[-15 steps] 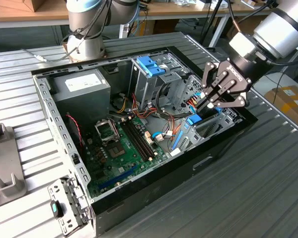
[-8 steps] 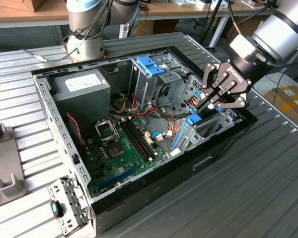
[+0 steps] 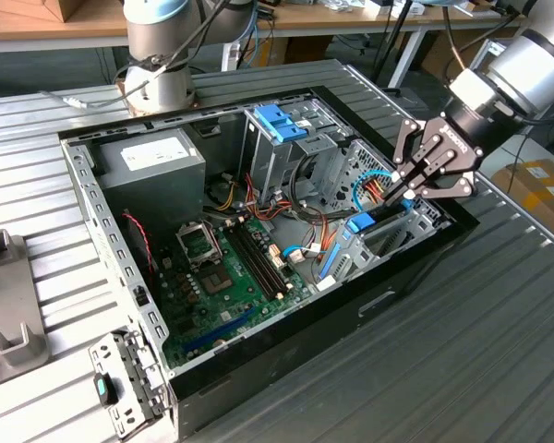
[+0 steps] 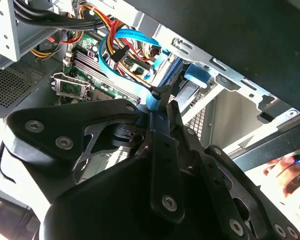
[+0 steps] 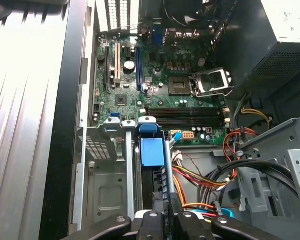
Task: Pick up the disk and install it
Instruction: 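Insert the first disk wire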
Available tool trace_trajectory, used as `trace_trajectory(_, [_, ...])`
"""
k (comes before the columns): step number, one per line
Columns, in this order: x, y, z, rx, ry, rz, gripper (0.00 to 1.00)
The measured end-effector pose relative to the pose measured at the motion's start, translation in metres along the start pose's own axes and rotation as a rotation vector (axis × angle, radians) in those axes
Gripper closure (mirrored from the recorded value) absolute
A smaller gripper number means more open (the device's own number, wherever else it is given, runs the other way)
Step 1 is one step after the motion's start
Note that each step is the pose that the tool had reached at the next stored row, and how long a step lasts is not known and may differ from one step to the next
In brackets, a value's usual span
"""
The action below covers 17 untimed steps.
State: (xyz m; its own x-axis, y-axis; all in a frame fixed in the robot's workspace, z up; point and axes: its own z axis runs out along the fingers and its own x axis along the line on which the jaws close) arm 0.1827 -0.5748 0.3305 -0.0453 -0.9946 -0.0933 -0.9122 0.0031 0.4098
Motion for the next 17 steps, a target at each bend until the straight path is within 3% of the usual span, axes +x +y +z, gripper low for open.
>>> trace_trajectory(9, [0.0003,-0.0004,0.0006,-0.0013,-0.0002,0.000,0.83])
trace_trajectory(17, [0.0004,0.0005,0.0010,-0.0020,-0.0088,-0.007,0.83])
